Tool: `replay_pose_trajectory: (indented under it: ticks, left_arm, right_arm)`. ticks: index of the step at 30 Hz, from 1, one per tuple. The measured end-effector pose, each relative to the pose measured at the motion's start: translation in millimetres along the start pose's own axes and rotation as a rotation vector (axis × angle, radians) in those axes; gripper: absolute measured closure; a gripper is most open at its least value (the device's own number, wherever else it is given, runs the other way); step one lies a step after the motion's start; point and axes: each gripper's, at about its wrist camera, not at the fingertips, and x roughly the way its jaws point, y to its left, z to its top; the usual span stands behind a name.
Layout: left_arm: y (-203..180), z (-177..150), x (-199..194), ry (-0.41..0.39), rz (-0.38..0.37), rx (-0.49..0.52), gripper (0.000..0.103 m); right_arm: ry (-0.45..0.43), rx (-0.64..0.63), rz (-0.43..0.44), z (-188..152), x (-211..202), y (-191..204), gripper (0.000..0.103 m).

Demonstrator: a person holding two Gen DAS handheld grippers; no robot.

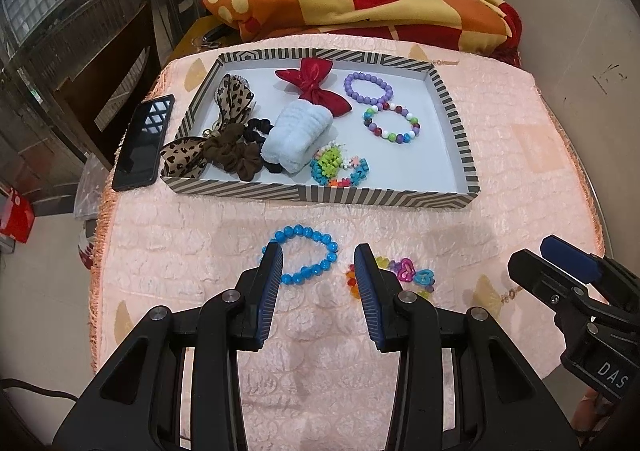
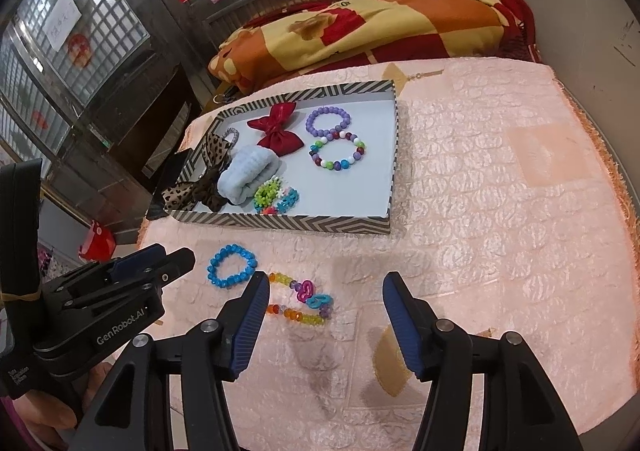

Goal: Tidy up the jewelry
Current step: 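Move both tools back toward the blue bracelet and orange heart bracelet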

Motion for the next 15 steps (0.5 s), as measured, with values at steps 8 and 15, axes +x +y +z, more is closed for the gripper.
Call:
replay_pose_trajectory:
  ticks: [8, 15]
  left_arm:
    - [9.2, 1.7, 5.4, 0.014, 0.008, -0.015, 0.066]
    - [27.7, -0.8, 16.1, 0.039, 0.019, -0.055, 0.066]
  right_arm:
    - [-0.013, 0.012, -0.022, 8.1, -10.0, -17.6, 0.046]
    - [-0.031, 0.059, -0.083, 13.5, -21.6, -45.5, 0.045]
